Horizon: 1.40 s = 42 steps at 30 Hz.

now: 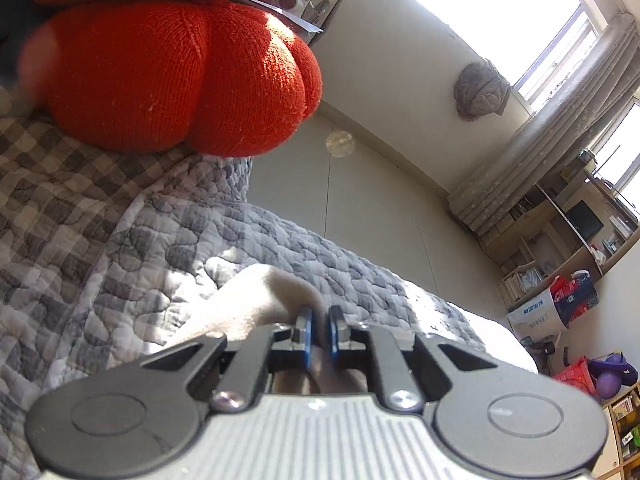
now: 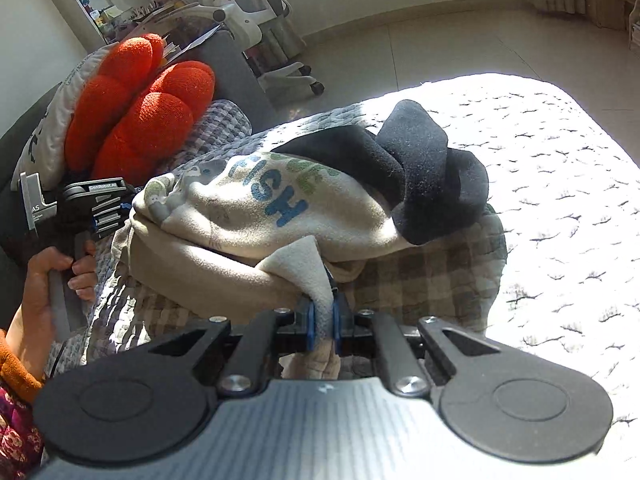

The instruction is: Fold clothes

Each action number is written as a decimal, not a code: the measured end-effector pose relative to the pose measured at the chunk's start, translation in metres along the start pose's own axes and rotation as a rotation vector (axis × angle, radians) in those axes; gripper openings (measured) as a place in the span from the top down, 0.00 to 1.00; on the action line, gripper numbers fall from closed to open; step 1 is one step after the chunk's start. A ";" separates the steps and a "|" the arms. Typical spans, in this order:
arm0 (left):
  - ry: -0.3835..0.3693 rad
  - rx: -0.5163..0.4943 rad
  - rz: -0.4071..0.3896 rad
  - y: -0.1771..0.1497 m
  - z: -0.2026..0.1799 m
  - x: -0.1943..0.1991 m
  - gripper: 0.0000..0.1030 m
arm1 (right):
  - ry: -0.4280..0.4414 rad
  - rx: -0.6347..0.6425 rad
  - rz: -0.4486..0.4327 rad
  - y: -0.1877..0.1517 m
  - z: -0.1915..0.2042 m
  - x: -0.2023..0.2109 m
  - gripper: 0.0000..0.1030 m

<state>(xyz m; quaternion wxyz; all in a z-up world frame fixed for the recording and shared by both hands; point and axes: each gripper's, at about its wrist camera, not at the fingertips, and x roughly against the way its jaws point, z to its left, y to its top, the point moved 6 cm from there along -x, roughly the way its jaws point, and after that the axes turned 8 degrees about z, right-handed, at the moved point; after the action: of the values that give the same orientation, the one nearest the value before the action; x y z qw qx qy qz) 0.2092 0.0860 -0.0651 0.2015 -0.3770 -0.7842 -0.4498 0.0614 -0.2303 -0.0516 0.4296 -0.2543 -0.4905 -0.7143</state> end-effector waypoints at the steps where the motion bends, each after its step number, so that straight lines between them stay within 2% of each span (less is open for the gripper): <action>1: 0.001 0.000 -0.006 -0.001 0.002 -0.001 0.85 | -0.004 0.001 0.002 -0.001 0.000 -0.001 0.90; 3: -0.017 0.015 -0.005 -0.001 0.003 0.008 0.82 | -0.007 -0.006 0.003 0.000 -0.002 -0.003 0.90; 5: -0.001 0.004 -0.015 0.000 0.005 0.025 0.63 | 0.003 -0.021 0.003 0.001 -0.005 -0.003 0.90; 6: 0.011 -0.012 -0.024 0.000 0.006 0.034 0.48 | 0.008 -0.030 0.002 0.002 -0.006 -0.002 0.90; 7: 0.024 -0.030 -0.035 0.000 0.007 0.044 0.42 | 0.014 -0.036 0.003 0.002 -0.007 -0.001 0.90; 8: 0.037 -0.052 -0.043 0.000 0.010 0.053 0.41 | 0.019 -0.042 0.004 0.001 -0.008 -0.001 0.90; 10: 0.056 -0.073 -0.041 -0.001 0.020 0.067 0.33 | 0.021 -0.049 0.004 0.001 -0.009 0.000 0.90; 11: 0.067 -0.080 -0.038 -0.002 0.026 0.073 0.31 | 0.019 -0.048 0.003 0.001 -0.008 0.001 0.90; 14: 0.078 -0.097 -0.020 -0.007 0.045 0.082 0.31 | 0.011 -0.039 0.001 0.001 -0.006 0.002 0.90; 17: 0.046 -0.105 -0.001 -0.017 0.062 0.084 0.31 | 0.009 -0.036 0.001 0.004 -0.005 0.000 0.89; 21: -0.014 -0.094 -0.020 -0.028 0.076 0.080 0.34 | 0.009 -0.040 0.012 0.006 -0.006 -0.004 0.89; 23: -0.055 -0.076 -0.036 -0.031 0.078 0.080 0.41 | 0.008 -0.037 0.016 0.005 -0.007 -0.006 0.89; 25: -0.094 -0.058 -0.032 -0.032 0.078 0.079 0.54 | 0.006 -0.032 0.021 0.004 -0.006 -0.008 0.88; 26: -0.105 -0.060 -0.029 -0.033 0.077 0.079 0.57 | 0.007 -0.030 0.024 0.003 -0.006 -0.009 0.87; 28: -0.111 -0.068 -0.013 -0.036 0.074 0.077 0.75 | 0.008 -0.025 0.029 0.002 -0.005 -0.010 0.85; 31: -0.107 -0.053 -0.008 -0.041 0.071 0.079 0.88 | 0.003 -0.021 0.021 0.001 -0.004 -0.012 0.84; 33: -0.099 -0.014 -0.001 -0.045 0.072 0.083 0.89 | -0.011 -0.006 0.013 0.000 -0.003 -0.013 0.84; 35: -0.079 0.025 0.022 -0.050 0.072 0.090 0.90 | -0.035 0.018 0.002 0.001 -0.002 -0.013 0.89; 42: -0.045 0.048 0.113 -0.072 0.064 0.139 0.91 | -0.029 -0.011 -0.011 -0.002 0.002 0.007 0.90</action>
<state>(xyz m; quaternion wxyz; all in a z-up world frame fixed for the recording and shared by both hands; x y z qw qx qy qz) 0.0665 0.1752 -0.0470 0.2179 -0.4256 -0.7766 -0.4103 0.0559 -0.2306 -0.0468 0.4172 -0.2641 -0.4942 -0.7155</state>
